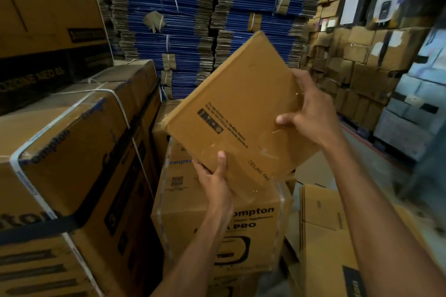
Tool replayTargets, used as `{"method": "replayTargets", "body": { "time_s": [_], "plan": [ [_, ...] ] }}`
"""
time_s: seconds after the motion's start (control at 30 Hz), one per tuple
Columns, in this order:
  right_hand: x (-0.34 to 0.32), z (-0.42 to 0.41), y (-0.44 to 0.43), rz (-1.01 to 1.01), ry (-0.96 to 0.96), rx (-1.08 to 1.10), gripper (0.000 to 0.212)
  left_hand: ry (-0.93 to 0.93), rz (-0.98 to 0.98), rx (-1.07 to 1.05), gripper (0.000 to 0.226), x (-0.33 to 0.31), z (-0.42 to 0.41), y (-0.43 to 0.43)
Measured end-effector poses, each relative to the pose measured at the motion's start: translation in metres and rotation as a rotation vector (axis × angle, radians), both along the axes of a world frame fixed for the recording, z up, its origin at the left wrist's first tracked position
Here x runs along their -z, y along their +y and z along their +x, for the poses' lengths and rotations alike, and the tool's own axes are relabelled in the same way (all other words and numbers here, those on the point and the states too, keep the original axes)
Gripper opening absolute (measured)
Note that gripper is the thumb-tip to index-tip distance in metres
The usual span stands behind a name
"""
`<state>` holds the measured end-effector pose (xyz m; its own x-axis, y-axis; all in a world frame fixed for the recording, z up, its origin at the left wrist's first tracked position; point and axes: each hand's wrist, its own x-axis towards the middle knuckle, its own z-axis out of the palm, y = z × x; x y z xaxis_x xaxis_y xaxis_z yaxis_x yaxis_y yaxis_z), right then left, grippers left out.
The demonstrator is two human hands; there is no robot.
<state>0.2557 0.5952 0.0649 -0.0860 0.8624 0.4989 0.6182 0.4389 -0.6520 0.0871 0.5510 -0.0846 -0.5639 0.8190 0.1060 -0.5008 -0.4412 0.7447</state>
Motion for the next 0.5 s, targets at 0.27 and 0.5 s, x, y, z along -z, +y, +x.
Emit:
{"method": "replayTargets", "body": {
  "time_s": [0.27,0.5],
  "plan": [
    [0.028,-0.067,0.004,0.250,-0.527,-0.099,0.091,-0.386,-0.332,0.198,0.076,0.071,0.038,-0.008],
    [0.079,-0.082,-0.007,0.328,-0.678,-0.106,0.088,-0.433,-0.574,0.344,0.037,0.101,0.027,-0.013]
  ]
}}
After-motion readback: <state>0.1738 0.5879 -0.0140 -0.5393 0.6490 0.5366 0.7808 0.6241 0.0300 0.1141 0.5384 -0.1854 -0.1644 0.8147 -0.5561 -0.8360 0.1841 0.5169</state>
